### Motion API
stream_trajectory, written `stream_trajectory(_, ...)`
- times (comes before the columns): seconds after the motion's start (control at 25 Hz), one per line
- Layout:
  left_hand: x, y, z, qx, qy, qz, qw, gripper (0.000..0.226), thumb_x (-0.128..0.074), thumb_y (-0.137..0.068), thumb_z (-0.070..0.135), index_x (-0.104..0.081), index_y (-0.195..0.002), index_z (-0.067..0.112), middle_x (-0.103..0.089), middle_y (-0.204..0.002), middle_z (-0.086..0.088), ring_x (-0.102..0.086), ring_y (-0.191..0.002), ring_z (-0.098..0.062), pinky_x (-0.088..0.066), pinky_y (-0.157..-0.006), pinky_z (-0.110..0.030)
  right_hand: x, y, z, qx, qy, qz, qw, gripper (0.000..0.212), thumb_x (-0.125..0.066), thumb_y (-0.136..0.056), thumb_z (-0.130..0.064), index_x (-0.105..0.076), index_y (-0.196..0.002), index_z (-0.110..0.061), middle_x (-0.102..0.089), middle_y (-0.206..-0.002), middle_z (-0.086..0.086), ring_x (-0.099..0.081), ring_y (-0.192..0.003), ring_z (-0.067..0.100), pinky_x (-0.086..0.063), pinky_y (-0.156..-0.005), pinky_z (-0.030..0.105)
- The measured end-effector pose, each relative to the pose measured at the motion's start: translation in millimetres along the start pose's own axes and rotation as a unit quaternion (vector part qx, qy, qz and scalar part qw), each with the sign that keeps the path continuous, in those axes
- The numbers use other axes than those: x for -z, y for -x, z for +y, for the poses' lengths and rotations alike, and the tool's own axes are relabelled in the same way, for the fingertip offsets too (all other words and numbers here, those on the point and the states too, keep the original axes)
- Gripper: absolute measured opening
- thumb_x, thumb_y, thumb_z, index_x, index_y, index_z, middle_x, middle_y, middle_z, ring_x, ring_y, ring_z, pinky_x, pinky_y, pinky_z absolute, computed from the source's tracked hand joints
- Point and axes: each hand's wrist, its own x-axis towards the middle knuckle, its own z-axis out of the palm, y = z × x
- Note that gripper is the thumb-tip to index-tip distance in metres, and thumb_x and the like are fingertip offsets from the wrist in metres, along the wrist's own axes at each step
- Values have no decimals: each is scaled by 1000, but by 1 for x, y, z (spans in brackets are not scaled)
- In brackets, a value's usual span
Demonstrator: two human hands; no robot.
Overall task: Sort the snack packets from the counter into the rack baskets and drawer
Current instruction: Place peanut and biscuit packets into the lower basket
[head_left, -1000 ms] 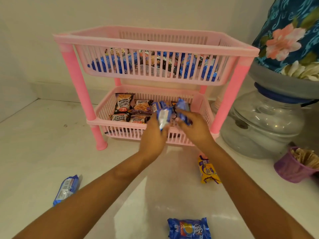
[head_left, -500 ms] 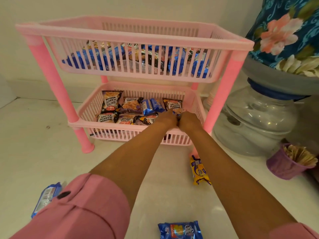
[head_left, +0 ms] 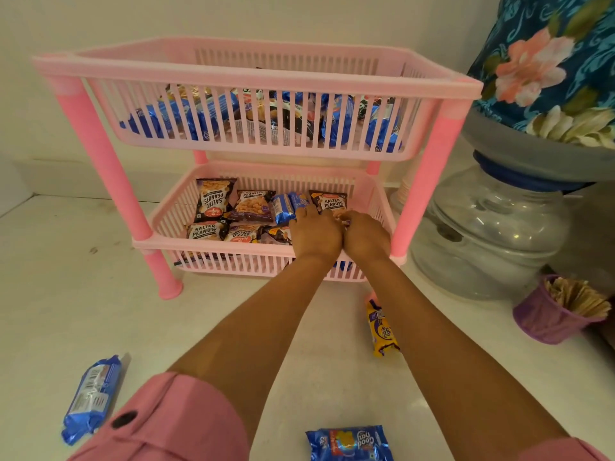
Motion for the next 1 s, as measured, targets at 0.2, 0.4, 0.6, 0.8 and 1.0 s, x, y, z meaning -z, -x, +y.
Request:
stream_trajectory(0.2, -1, 23, -19, -65, -11, 26, 997, 46, -25, -97, 35, -35, -139, 20, -48, -135, -12, -37, -128, -31, -27, -105, -46, -9, 28, 2, 115, -31, 202, 972, 28, -42, -95, -22, -69, -96, -13, -72, -90, 9, -64, -85, 27, -49, -71, 33)
stream_trajectory(0.4, -10, 66, -51, -119, -12, 24, 993, 60, -24, -96, 46, 2, -147, 27, 3, -159, -2, 4, -146, -26, 5, -118, -47, -23, 68, 20, 174, 93, 172, 965, 36, -44, -92, -28, -60, -122, -16, -61, -128, 9, -55, -121, 28, -34, -107, 47)
stream_trajectory(0.6, -21, 129, -96, -121, -56, -53, 990, 70, -18, -92, 57, 22, -141, 26, 25, -154, -4, 24, -141, -25, 15, -113, -44, -29, 117, 36, 163, 61, 8, 985, 55, -28, -99, -38, -6, -149, -27, 7, -158, -6, 8, -147, 19, 11, -115, 39)
stream_trajectory(0.8, -19, 208, -142, 1, 19, -85, 996, 65, -19, -95, 53, 7, -147, 25, 12, -158, 1, 15, -145, -20, 6, -117, -43, -19, 184, 78, 69, -111, -36, 991, 47, -31, -100, -34, -23, -146, -30, -12, -158, -7, 1, -145, 10, 4, -117, 43)
stream_trajectory(1.0, -25, 283, -146, 64, 18, -106, 992, 63, -8, -93, 51, 13, -145, 24, 13, -158, 5, 17, -144, -17, 9, -117, -41, -23, 251, 146, -63, 9, -140, 988, 50, -33, -100, -28, -20, -148, -22, -10, -159, 2, -3, -147, 22, -8, -117, 48)
